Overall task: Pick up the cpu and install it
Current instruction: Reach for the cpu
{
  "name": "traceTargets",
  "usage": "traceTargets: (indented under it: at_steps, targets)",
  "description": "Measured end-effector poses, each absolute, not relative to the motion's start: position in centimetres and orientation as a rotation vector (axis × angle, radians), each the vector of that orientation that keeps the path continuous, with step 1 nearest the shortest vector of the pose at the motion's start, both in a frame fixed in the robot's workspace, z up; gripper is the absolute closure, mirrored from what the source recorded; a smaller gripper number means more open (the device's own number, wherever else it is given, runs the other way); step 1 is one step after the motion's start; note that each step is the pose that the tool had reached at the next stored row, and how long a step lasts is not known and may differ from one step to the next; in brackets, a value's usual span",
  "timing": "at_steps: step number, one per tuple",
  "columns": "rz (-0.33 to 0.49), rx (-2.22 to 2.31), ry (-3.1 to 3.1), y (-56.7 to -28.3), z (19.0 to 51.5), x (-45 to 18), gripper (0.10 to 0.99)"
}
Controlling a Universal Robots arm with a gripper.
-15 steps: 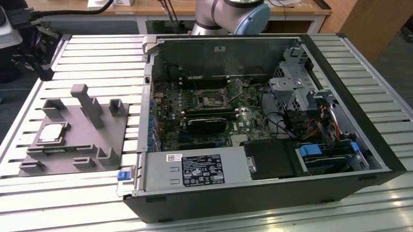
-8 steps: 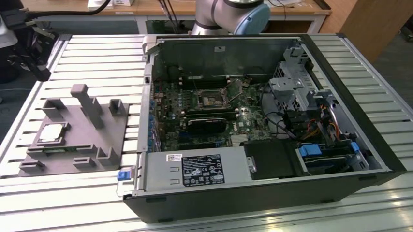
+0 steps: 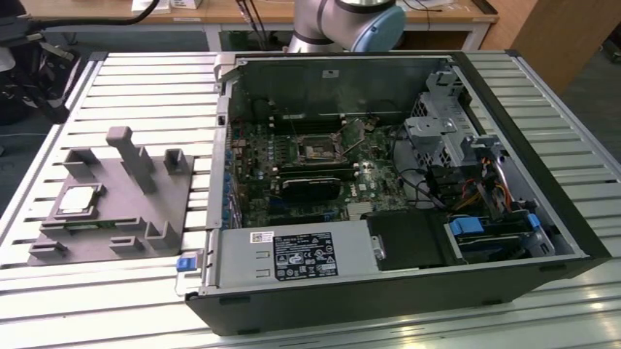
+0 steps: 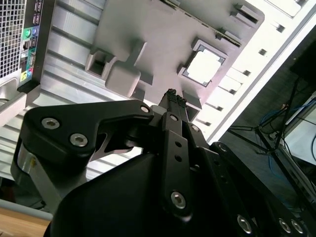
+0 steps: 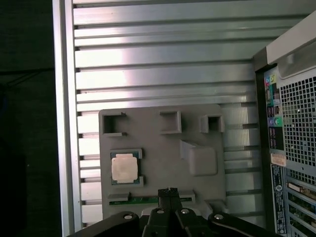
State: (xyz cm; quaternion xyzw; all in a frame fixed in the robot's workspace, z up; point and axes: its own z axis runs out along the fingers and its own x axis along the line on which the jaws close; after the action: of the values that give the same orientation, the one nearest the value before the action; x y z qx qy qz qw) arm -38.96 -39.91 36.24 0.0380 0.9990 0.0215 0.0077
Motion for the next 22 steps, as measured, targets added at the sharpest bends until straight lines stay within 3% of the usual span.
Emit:
traceTargets:
  at_steps: [22]
  targets:
    - [0.067,0.119,3.125,-40.0,35.9,-44.9,0.980]
